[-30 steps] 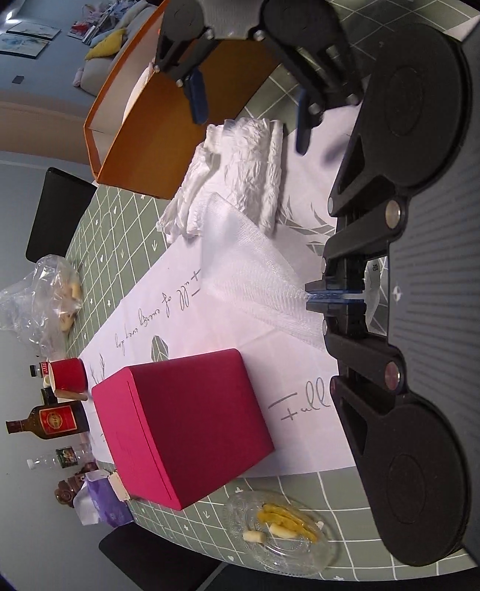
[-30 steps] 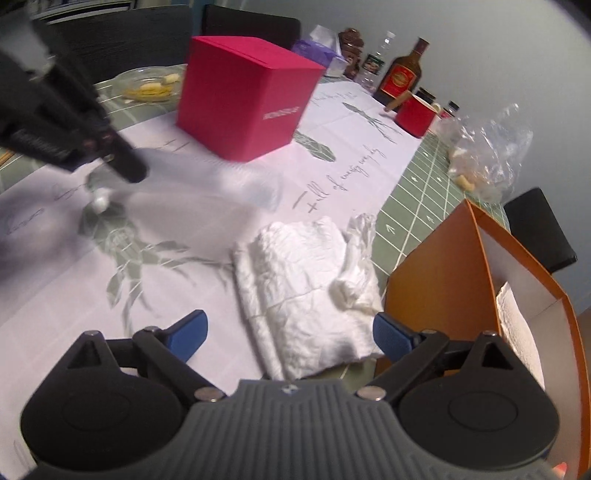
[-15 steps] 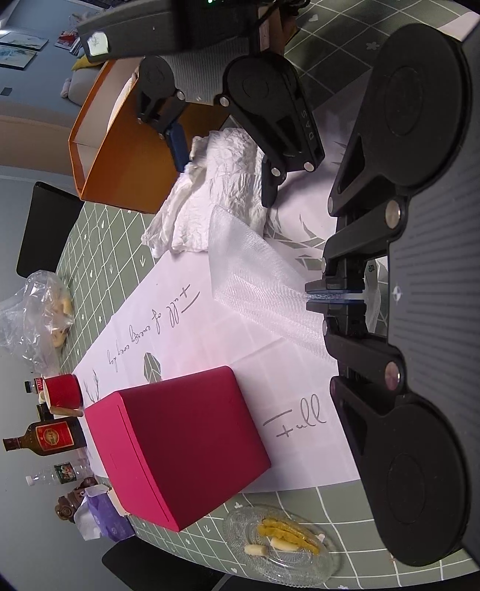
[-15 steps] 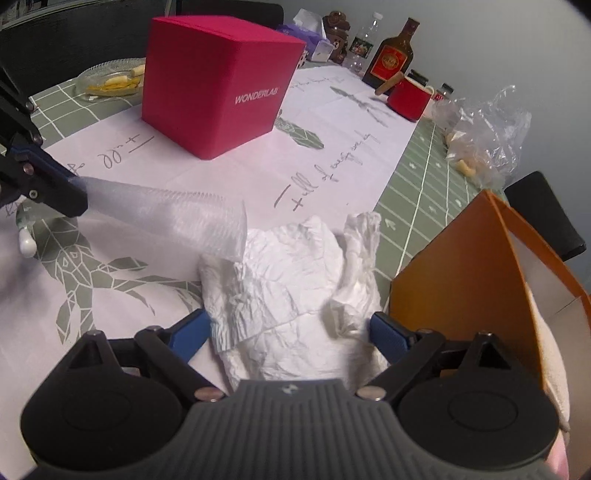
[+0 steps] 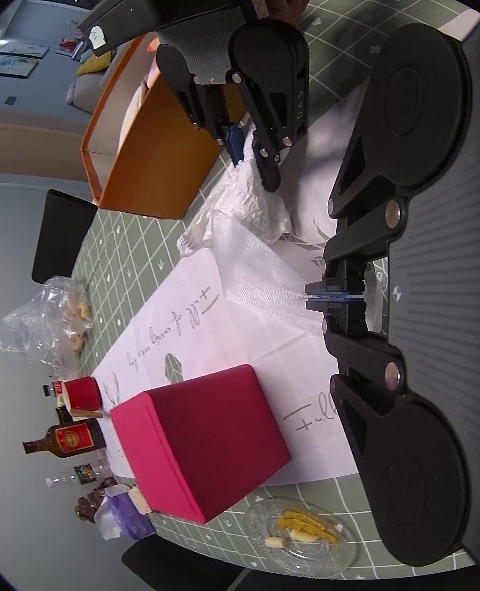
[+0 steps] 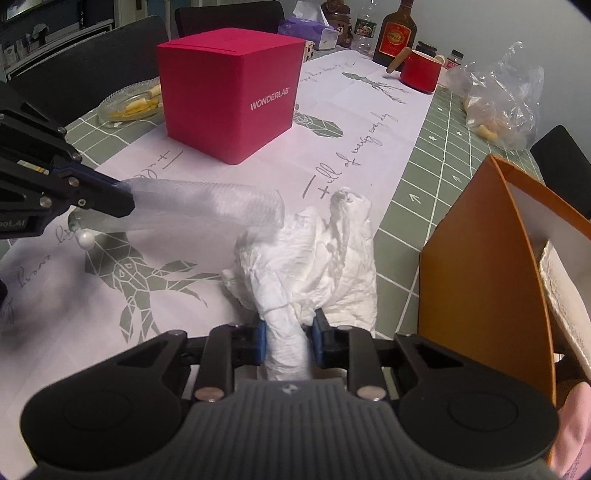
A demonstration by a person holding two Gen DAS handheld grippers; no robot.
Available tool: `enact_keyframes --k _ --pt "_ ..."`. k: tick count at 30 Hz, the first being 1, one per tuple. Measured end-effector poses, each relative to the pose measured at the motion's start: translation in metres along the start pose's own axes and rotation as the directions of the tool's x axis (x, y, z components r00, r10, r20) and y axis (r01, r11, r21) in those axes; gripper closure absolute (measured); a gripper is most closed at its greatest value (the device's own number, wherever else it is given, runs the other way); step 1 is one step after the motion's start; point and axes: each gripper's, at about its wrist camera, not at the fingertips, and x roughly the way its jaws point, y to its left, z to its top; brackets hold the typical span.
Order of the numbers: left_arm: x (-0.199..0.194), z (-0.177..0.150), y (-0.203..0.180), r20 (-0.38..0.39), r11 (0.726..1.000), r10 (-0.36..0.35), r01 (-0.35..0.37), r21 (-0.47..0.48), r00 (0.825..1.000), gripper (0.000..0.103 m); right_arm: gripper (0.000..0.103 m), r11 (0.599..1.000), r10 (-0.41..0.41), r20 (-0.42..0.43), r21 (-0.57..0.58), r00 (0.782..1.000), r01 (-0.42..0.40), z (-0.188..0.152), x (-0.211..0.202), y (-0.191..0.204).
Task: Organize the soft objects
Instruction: 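Grasp the crumpled white cloth with the right gripper while left gripper holds mesh bag, then carry the mesh bag and white cloth over the orange box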
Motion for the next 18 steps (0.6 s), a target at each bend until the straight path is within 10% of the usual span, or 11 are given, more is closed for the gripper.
enact_keyframes --k 18 --pt "-0.035 0.006 -0.027 0.065 1.0 -0.022 0.021 0.016 0.998 0.102 0.082 0.995 0.065 0.057 0.076 0.996 -0.069 -0.015 -0.063 0.001"
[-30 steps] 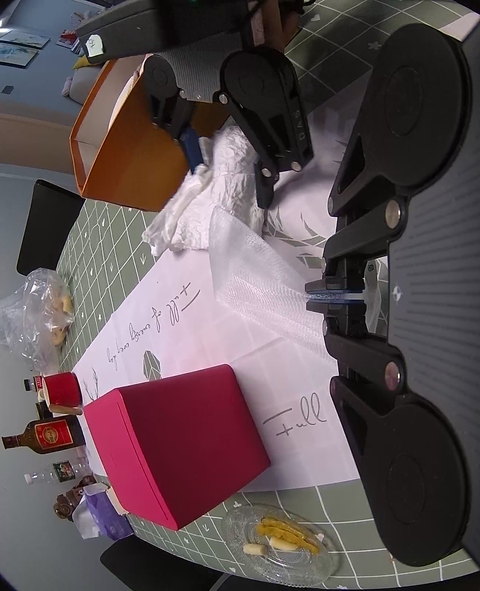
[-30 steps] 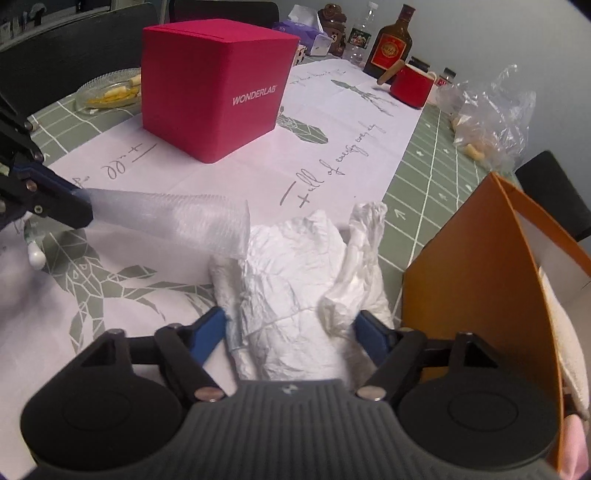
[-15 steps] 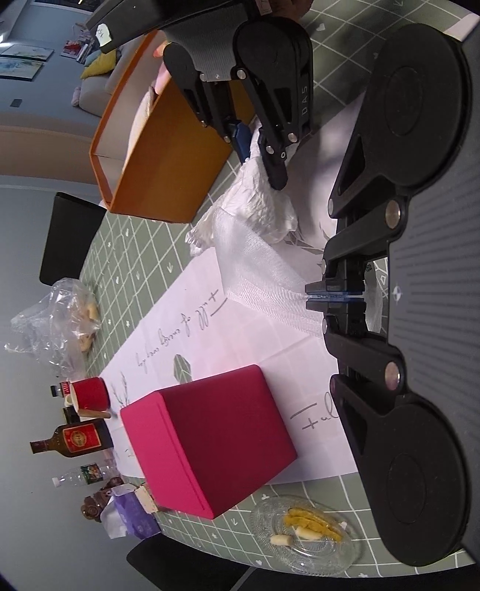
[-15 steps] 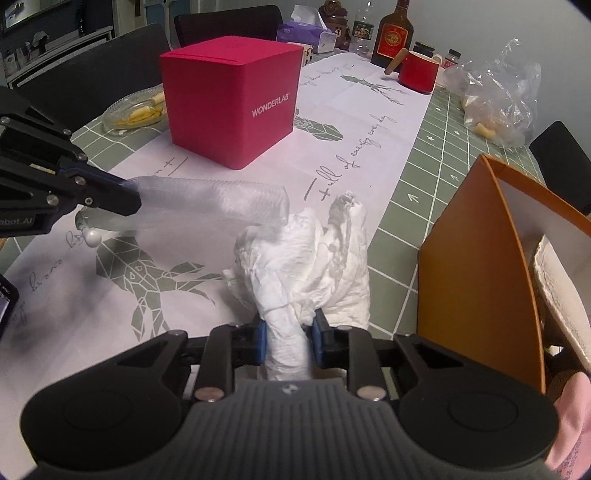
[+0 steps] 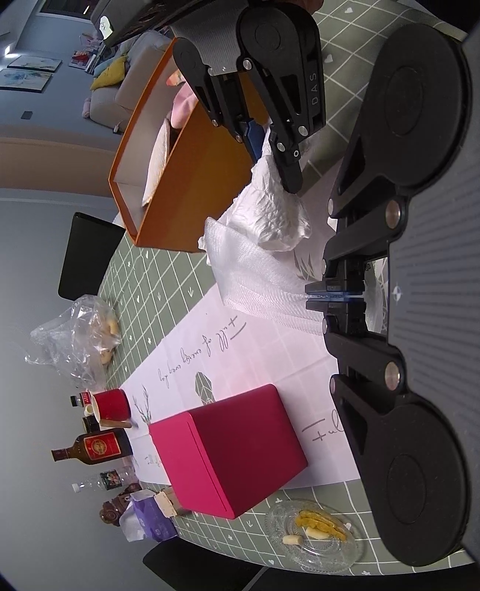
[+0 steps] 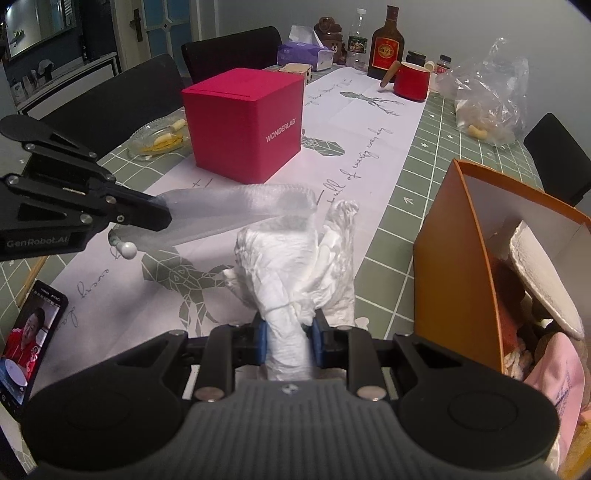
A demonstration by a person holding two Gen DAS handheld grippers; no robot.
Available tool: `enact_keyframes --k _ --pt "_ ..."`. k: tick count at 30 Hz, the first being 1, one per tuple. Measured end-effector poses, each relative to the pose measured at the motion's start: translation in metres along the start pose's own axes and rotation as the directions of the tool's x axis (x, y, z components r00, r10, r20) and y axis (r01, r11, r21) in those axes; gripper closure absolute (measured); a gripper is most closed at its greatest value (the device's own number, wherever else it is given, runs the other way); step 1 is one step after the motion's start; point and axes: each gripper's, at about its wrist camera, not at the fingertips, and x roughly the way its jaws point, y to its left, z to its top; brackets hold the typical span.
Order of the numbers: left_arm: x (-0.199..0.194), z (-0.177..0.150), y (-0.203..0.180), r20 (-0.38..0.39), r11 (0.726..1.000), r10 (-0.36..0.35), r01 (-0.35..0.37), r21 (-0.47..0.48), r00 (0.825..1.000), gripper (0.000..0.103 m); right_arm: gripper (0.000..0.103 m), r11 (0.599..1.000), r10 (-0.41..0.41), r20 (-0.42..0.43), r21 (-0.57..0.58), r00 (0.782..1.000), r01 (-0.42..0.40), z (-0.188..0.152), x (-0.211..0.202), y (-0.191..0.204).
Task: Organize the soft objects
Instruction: 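Carry the mesh bag and white cloth over the orange box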
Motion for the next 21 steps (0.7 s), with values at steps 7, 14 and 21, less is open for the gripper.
enact_keyframes --k 7,14,21 --pt "-0.012 0.009 -0.024 0.025 0.999 -0.004 0.002 0.054 1.0 0.102 0.082 1.0 0.002 0.02 -0.013 1.0 -0.002 -0.005 -0.029 0.003" --pt "-0.022 0.025 -0.047 0.053 0.996 -0.015 0.01 0.086 0.998 0.102 0.082 0.999 -0.035 0.051 -0.015 0.998 0.036 -0.007 -0.062 -0.007" --pt "-0.038 0.055 -0.077 0.1 0.99 -0.028 0.014 0.142 0.995 0.102 0.082 0.996 -0.081 0.103 -0.029 0.991 0.084 -0.004 -0.108 -0.025"
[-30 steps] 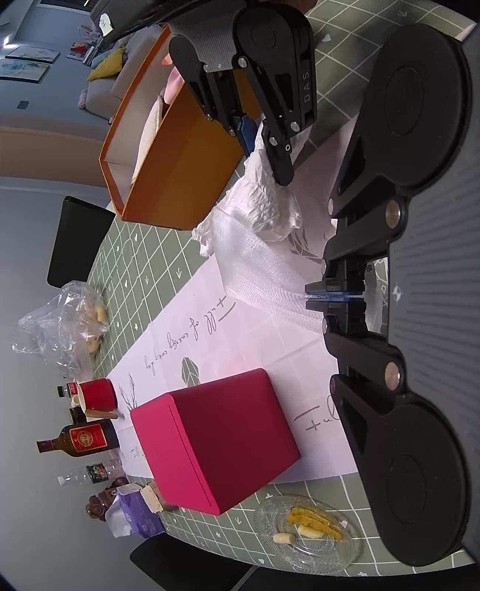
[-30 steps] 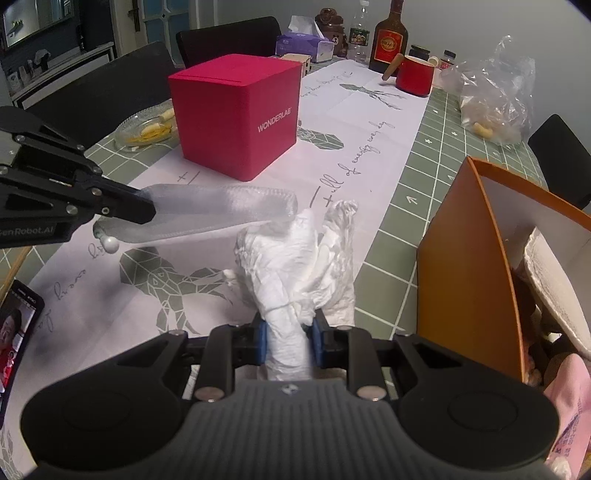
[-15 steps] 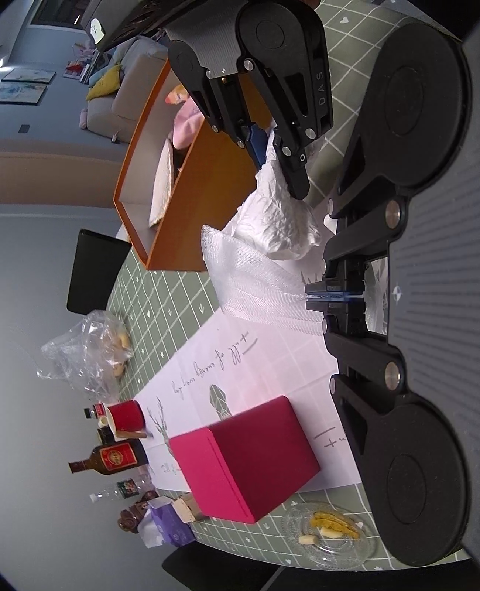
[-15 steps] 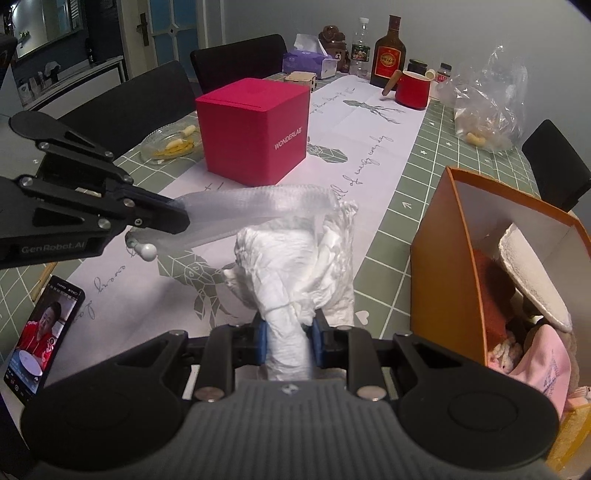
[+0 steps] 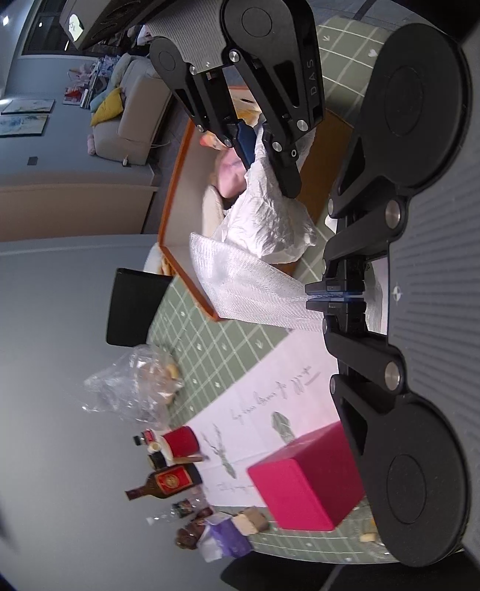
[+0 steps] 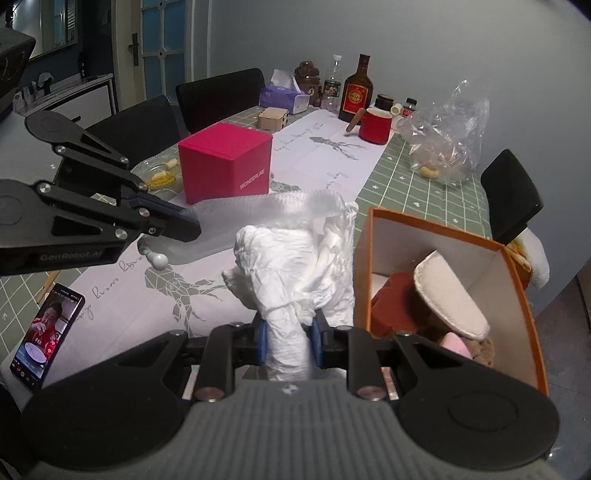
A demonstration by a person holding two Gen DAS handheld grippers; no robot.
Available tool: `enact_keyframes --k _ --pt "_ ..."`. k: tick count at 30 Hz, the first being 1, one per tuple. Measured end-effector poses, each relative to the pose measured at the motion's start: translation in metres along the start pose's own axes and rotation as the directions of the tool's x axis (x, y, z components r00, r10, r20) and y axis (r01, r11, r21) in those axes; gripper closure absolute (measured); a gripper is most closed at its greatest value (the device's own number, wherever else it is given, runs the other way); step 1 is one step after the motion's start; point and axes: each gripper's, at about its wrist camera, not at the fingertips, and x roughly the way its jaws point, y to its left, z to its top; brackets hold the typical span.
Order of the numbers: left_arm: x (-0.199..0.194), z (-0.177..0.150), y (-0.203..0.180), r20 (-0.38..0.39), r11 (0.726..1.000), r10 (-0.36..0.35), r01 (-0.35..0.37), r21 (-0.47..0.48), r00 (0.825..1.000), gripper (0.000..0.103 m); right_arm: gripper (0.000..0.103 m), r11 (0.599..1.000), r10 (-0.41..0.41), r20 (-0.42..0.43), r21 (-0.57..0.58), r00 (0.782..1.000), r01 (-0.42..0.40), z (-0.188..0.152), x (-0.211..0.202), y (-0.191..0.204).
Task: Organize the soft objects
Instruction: 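Carry the mesh bag and white cloth over the orange box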
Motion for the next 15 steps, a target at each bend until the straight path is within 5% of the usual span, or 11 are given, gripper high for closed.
enact_keyframes --k 15 --pt "0.005 0.09 -0.053 0.141 0.997 -0.06 0.052 0.065 0.988 0.102 0.082 0.993 -0.118 0.116 0.017 0.986 0.117 0.021 -0.084 -0.068"
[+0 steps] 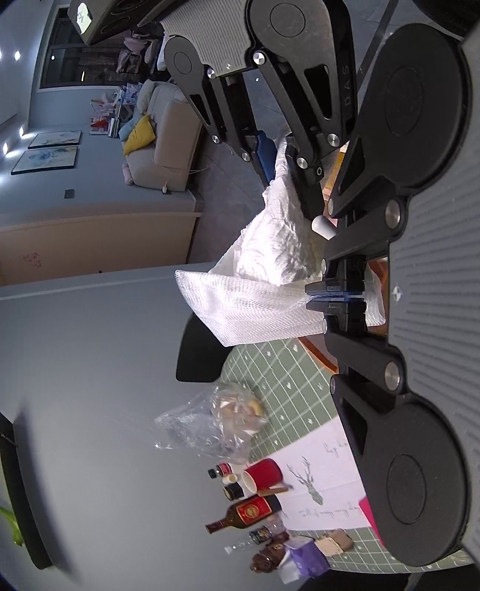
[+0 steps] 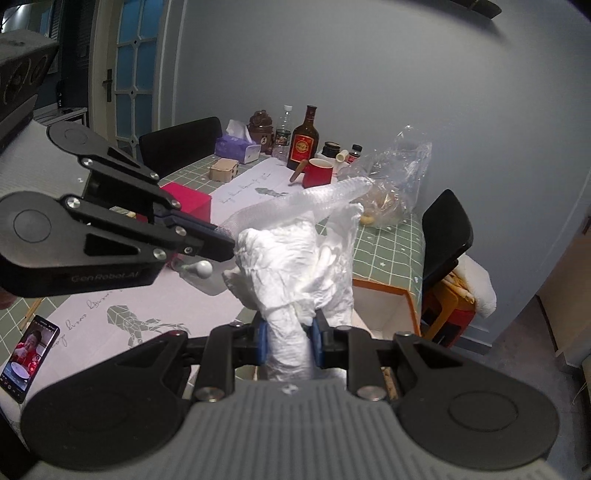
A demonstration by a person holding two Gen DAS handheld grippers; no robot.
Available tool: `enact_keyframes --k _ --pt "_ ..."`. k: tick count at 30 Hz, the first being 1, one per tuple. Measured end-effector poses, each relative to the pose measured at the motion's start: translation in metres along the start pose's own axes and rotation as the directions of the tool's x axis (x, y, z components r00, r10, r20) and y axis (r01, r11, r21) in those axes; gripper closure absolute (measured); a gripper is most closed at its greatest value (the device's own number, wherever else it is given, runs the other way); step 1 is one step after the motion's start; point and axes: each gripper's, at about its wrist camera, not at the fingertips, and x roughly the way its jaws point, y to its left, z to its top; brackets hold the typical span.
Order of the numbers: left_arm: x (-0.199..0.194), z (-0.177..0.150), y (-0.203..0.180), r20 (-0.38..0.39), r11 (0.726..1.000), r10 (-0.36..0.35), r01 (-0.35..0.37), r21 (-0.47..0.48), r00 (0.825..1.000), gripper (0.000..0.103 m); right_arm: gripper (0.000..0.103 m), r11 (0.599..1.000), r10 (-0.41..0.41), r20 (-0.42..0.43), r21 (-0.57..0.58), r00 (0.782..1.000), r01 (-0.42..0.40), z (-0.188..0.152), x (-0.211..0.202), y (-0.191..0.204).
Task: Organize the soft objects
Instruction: 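Carry the mesh bag and white cloth over the orange box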
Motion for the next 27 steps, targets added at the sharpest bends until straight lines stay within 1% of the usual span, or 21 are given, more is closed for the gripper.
enact_keyframes --k 5,8,14,18,27 --pt "0.024 0.009 -0.007 -0.004 1.0 -0.014 0.014 -0.005 1.0 0.102 0.082 0.999 -0.034 -0.012 0.019 0.999 0.034 -0.011 -0.001 -0.024" --pt "0.041 0.011 -0.012 -0.017 1.0 -0.016 0.016 -0.005 1.0 0.102 0.082 0.998 -0.048 -0.032 0.031 0.998 0.049 -0.019 0.007 -0.037" --pt "0.073 0.008 -0.017 -0.057 1.0 -0.009 0.008 -0.003 0.998 0.102 0.082 0.995 -0.061 -0.082 0.069 0.995 0.067 -0.037 0.036 -0.06" --pt "0.091 0.004 -0.016 -0.09 1.0 0.012 -0.012 -0.007 0.996 0.102 0.082 0.994 -0.076 -0.115 0.071 0.99 0.085 -0.046 0.057 -0.07" --pt "0.124 -0.003 -0.013 -0.153 0.997 0.058 -0.065 -0.036 0.986 0.102 0.081 0.992 -0.099 -0.159 0.067 0.982 0.11 -0.045 0.11 -0.091"
